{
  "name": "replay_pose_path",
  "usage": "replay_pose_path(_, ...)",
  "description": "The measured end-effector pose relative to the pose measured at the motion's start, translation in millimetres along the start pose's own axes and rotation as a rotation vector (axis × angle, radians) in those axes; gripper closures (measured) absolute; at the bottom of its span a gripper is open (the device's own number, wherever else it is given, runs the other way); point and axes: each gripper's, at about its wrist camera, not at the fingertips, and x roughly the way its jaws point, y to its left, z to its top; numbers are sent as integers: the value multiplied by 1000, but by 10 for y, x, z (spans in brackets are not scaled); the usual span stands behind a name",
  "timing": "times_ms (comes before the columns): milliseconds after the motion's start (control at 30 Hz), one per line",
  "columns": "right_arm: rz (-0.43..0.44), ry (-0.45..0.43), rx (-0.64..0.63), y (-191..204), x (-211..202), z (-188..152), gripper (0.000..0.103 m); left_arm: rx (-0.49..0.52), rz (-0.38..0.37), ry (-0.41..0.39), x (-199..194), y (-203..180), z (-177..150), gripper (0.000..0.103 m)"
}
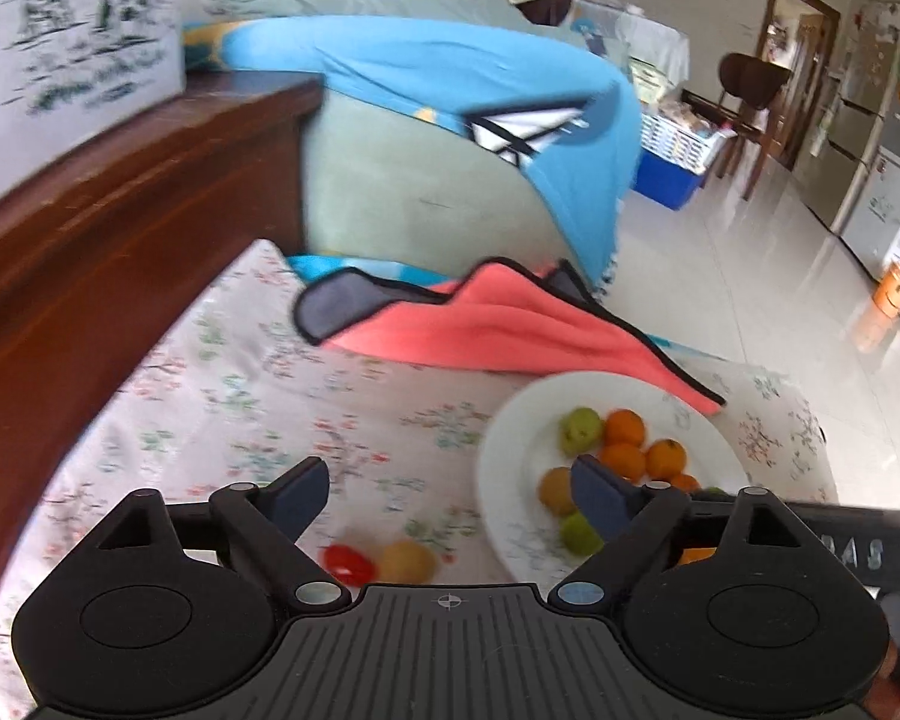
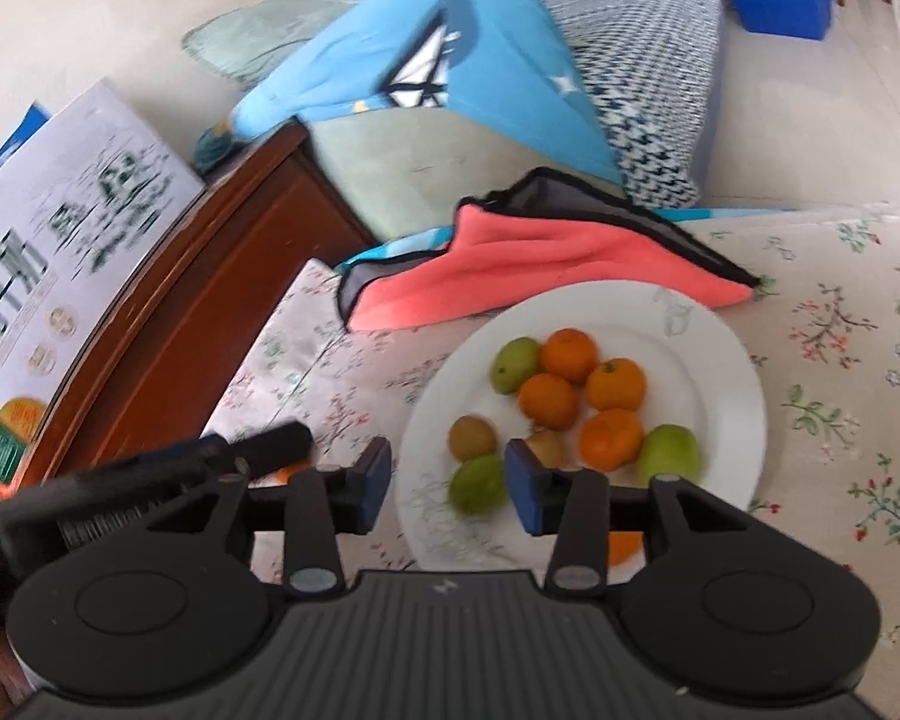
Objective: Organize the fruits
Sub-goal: 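Move both open grippers back toward the orange and red tomatoes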
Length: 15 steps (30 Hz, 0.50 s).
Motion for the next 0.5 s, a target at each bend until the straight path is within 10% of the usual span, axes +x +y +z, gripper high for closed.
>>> replay_pose_path(500,48,88,-198,459,200,-249,44,-58,126,37,-148,691,-41,10)
